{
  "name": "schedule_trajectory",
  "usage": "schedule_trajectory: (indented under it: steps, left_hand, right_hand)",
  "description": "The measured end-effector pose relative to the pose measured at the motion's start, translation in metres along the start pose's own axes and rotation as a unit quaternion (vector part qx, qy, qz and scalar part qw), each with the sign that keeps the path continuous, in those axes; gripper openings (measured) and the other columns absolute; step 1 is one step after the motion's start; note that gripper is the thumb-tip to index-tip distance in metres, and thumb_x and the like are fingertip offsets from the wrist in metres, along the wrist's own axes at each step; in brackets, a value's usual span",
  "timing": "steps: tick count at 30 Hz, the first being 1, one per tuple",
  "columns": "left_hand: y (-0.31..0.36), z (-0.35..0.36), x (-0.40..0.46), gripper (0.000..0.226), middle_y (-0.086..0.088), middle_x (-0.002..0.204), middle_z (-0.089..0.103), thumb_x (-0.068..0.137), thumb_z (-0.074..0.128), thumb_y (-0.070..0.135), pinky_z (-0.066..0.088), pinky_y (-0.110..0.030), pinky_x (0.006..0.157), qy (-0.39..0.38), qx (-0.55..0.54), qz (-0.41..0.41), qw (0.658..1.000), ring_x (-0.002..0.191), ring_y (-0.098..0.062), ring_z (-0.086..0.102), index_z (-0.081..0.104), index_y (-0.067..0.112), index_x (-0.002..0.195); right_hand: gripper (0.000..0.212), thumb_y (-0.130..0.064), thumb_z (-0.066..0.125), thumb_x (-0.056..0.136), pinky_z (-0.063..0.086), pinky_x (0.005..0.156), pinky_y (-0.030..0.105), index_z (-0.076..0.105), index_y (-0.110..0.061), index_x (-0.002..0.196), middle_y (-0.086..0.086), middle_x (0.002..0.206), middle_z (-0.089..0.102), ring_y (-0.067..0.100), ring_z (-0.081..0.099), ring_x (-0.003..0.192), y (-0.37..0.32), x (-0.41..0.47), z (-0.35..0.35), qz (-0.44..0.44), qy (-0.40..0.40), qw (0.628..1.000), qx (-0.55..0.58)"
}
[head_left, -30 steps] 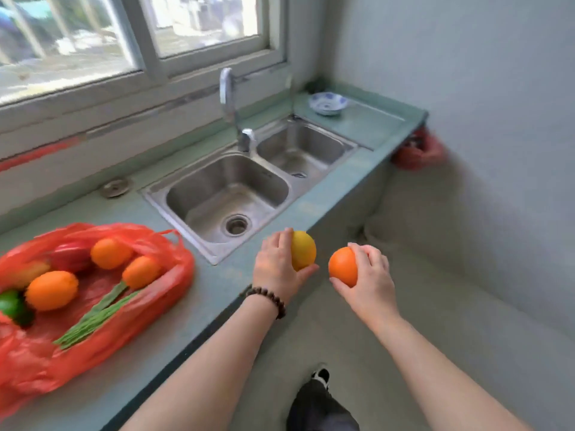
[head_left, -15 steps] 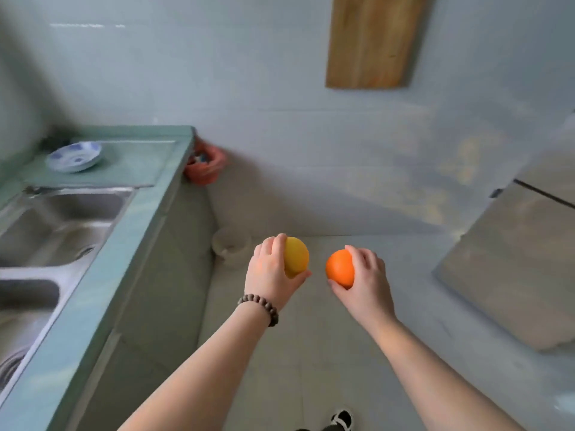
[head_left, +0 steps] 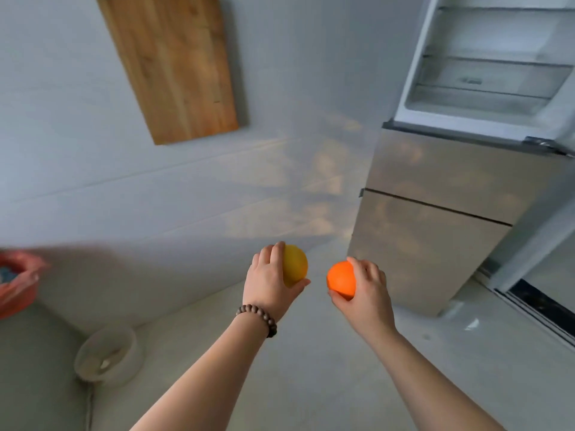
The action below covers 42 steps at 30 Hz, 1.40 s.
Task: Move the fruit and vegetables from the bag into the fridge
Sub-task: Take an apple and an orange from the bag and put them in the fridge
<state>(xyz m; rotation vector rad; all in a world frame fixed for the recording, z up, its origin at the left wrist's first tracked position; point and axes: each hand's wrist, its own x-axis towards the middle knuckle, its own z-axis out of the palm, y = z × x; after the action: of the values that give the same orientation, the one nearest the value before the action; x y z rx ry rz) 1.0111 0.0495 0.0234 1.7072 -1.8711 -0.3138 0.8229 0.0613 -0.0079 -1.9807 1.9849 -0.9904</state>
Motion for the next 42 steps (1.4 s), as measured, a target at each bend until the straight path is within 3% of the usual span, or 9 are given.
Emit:
schedule_trajectory:
  steps: [15, 23, 31, 38, 42]
  left_hand:
    - [0.051, 0.105, 0.216, 0.088, -0.001, 0.14, 0.039, 0.075, 0.07, 0.051, 0.039, -0.034, 0.104, -0.1, -0.053, 0.124, 0.986, 0.128, -0.02, 0.035, 0.026, 0.018, 0.143]
    - [0.072, 0.133, 0.357, 0.085, -0.001, 0.139, 0.039, 0.074, 0.071, 0.049, 0.039, -0.035, 0.103, -0.107, -0.066, 0.187, 0.974, 0.127, -0.021, 0.036, 0.028, 0.018, 0.141]
    - [0.112, 0.165, 0.438, 0.082, -0.002, 0.13, 0.039, 0.068, 0.077, 0.046, 0.047, -0.038, 0.094, -0.094, -0.154, 0.207, 0.962, 0.115, -0.023, 0.045, 0.037, 0.022, 0.135]
    - [0.168, 0.196, 0.487, 0.086, 0.002, 0.129, 0.04, 0.067, 0.078, 0.045, 0.045, -0.033, 0.093, -0.08, -0.215, 0.245, 0.942, 0.115, -0.017, 0.042, 0.034, 0.026, 0.138]
    - [0.215, 0.217, 0.52, 0.083, 0.002, 0.128, 0.045, 0.064, 0.082, 0.041, 0.045, -0.026, 0.087, -0.06, -0.265, 0.234, 0.934, 0.115, -0.015, 0.046, 0.036, 0.022, 0.13]
  right_hand:
    - [0.075, -0.039, 0.075, 0.07, 0.046, 0.083, 0.035, 0.039, -0.022, 0.135, 0.004, 0.129, 0.044, 0.024, 0.04, 0.117, 0.094, 0.16, 0.01, 0.109, 0.091, 0.988, -0.064]
    - [0.076, -0.037, 0.077, 0.068, 0.048, 0.081, 0.037, 0.042, -0.019, 0.133, 0.008, 0.127, 0.046, 0.027, 0.042, 0.113, 0.116, 0.264, 0.014, 0.163, 0.168, 0.968, -0.093]
    - [0.076, -0.037, 0.078, 0.067, 0.048, 0.084, 0.039, 0.043, -0.021, 0.132, 0.008, 0.131, 0.045, 0.026, 0.04, 0.117, 0.151, 0.319, -0.008, 0.206, 0.226, 0.945, -0.115]
    - [0.071, -0.033, 0.079, 0.066, 0.045, 0.08, 0.033, 0.047, -0.021, 0.129, 0.008, 0.128, 0.047, 0.027, 0.043, 0.113, 0.193, 0.377, -0.045, 0.189, 0.269, 0.938, -0.11]
    - [0.072, -0.032, 0.079, 0.067, 0.042, 0.085, 0.033, 0.047, -0.02, 0.13, 0.009, 0.128, 0.047, 0.027, 0.045, 0.113, 0.228, 0.426, -0.069, 0.159, 0.289, 0.94, -0.084]
